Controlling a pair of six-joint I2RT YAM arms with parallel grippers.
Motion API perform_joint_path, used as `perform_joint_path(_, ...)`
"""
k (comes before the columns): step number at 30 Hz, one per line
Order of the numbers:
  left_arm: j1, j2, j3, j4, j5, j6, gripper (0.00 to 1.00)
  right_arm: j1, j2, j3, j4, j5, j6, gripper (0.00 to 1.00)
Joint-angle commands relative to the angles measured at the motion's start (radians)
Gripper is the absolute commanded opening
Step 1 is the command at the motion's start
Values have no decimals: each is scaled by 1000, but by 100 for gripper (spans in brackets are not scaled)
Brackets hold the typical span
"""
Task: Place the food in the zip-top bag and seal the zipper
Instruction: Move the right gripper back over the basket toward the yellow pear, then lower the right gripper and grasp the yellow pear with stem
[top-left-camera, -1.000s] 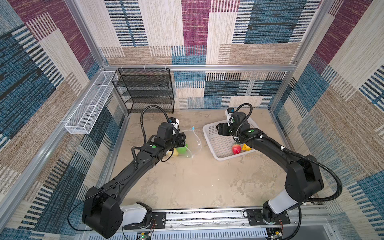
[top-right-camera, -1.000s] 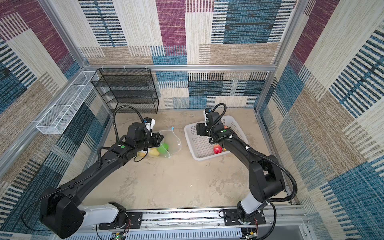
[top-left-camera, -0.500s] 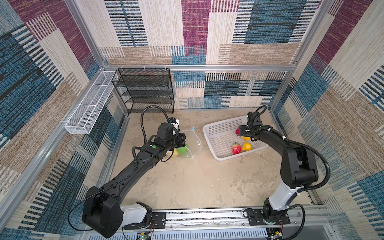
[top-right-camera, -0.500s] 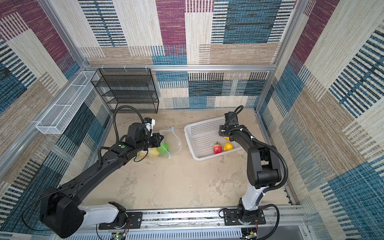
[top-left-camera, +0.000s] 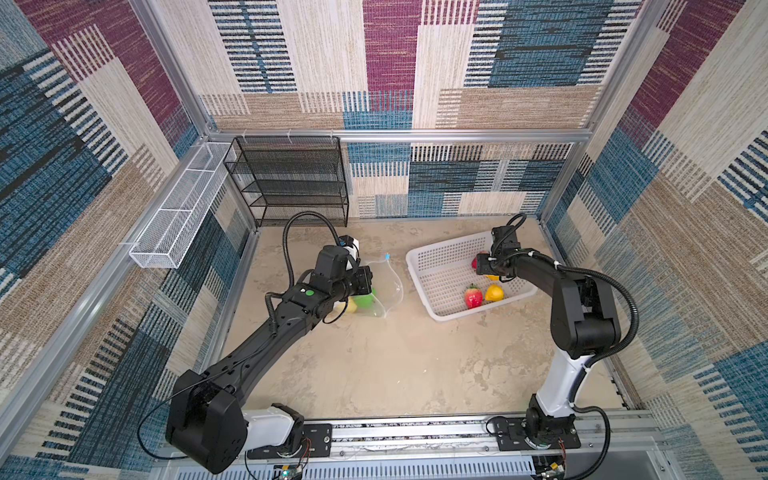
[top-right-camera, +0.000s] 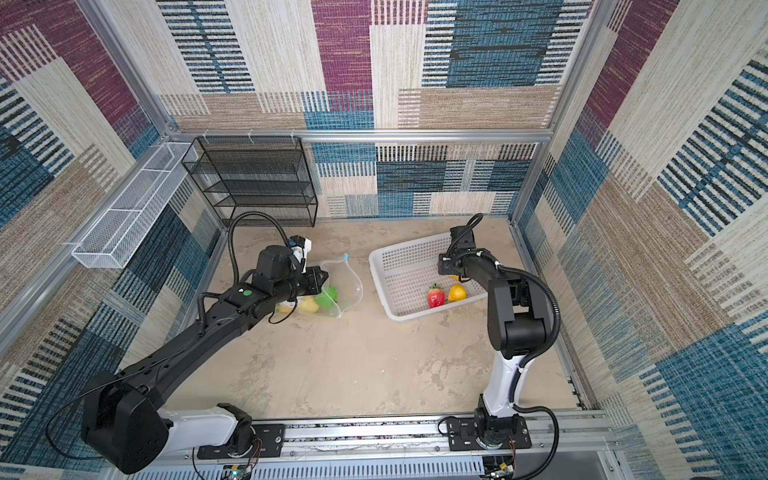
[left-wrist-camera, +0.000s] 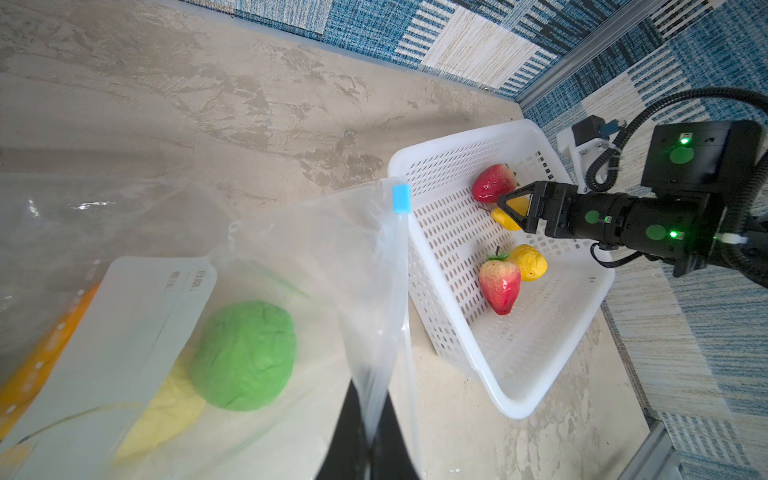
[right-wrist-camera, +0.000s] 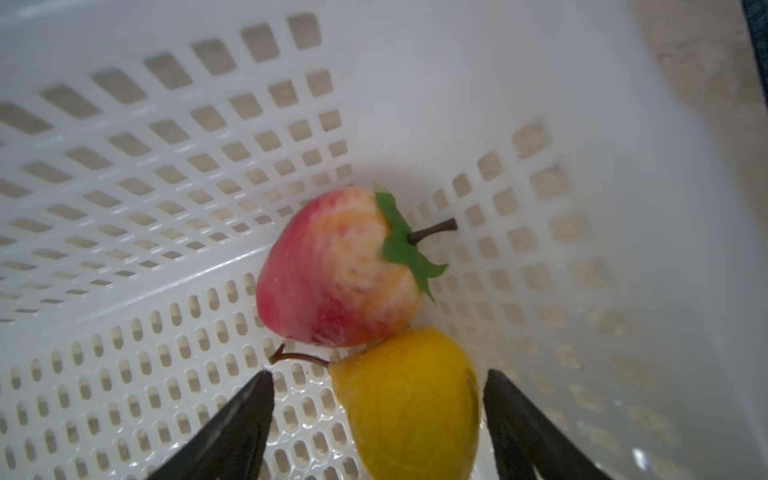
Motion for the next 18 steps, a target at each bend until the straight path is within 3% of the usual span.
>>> perform_joint_path(1, 0, -2, -1, 6, 10, -4, 0, 1, -8, -16, 36, -65, 1, 80)
perform_joint_path(14, 0, -5, -1, 8, 12, -7, 0, 2, -88, -91, 83, -387, 57, 75)
perform_joint_path(18, 0, -4, -1, 9, 14, -7, 0, 2, -138, -113, 86, -359, 54, 75)
